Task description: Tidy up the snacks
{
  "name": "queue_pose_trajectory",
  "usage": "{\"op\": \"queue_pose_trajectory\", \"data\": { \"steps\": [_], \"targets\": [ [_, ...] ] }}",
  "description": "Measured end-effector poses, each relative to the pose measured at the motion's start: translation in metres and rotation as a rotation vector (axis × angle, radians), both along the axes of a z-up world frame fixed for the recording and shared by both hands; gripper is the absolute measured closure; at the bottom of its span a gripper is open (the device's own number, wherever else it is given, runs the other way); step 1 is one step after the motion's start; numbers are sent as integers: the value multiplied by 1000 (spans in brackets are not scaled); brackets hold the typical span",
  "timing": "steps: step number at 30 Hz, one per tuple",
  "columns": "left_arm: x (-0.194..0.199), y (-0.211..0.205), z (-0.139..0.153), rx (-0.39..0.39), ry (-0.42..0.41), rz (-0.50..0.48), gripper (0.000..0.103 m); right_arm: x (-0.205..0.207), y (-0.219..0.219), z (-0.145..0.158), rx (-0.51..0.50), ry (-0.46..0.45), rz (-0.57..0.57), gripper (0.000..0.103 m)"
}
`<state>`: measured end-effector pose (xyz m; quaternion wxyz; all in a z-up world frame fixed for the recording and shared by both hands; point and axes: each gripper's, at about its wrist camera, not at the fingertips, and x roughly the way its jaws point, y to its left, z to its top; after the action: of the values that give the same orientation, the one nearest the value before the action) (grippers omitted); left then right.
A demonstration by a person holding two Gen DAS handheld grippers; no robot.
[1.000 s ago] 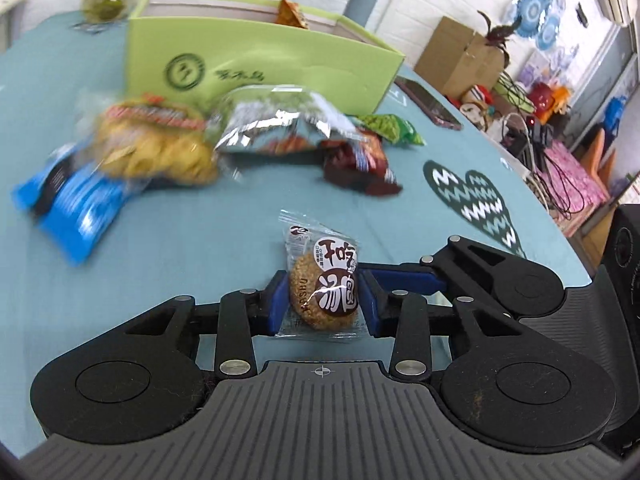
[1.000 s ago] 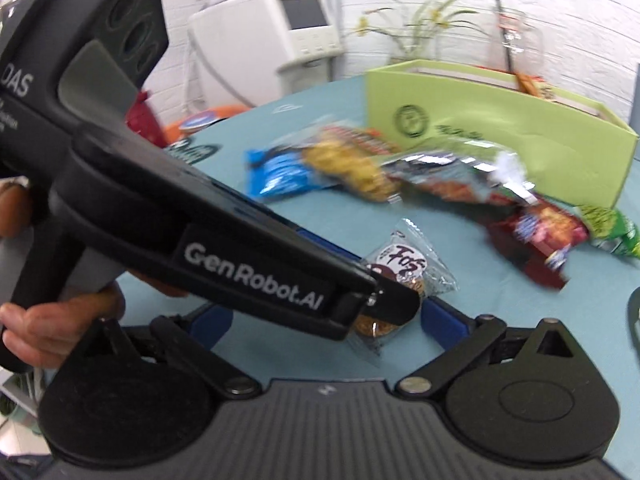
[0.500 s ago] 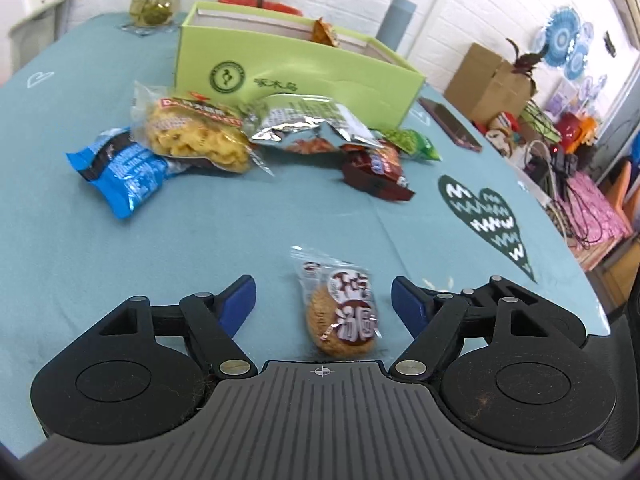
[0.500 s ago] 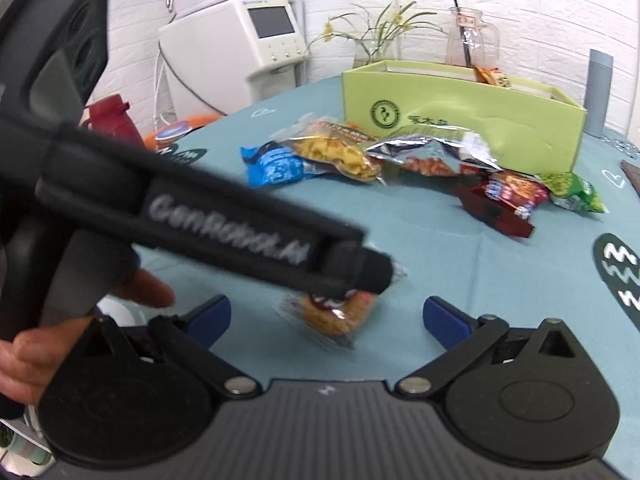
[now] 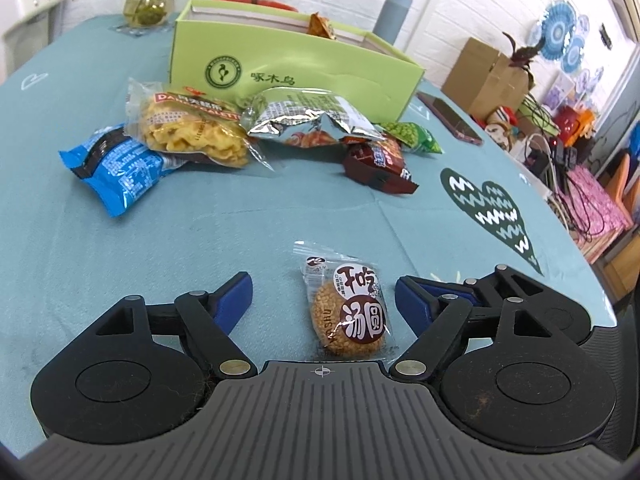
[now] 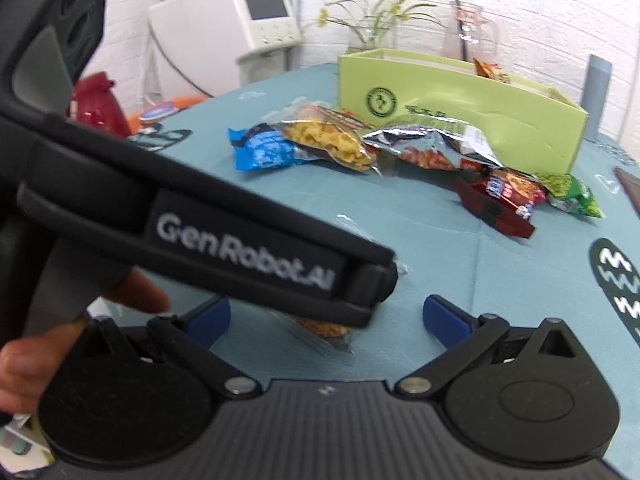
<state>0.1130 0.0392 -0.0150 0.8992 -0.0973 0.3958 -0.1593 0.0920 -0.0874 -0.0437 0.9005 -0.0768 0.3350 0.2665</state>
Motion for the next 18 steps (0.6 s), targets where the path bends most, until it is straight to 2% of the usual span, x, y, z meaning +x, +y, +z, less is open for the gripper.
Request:
{"op": "queue_pose_trajectory", "data": {
  "steps": [4, 7, 9, 12, 15, 16, 18],
  "targets": [
    [-1, 0, 1, 3, 6, -6, 36, 2, -1, 0, -3, 7, 10, 1],
    [-11, 7, 7, -25, -4, -42, 37, -1, -8, 1, -1, 12, -36, 1],
    [-16, 11, 11, -31, -35, -68, 35, -1, -14, 2, 32, 24, -37, 1],
    [-12, 8, 12, -10, -36, -72, 35, -1, -15, 7, 82, 41, -45, 2],
    [-7, 8, 7, -35, -12, -86, 38, -10, -3, 11, -2, -14, -27, 4],
    [-6, 8, 5, -54, -5, -95, 40, -12, -2, 11, -16, -25, -25, 5],
    [-3, 8, 3, -82, 7, -111, 42, -11, -3, 9, 0, -11, -26, 22]
  ]
}}
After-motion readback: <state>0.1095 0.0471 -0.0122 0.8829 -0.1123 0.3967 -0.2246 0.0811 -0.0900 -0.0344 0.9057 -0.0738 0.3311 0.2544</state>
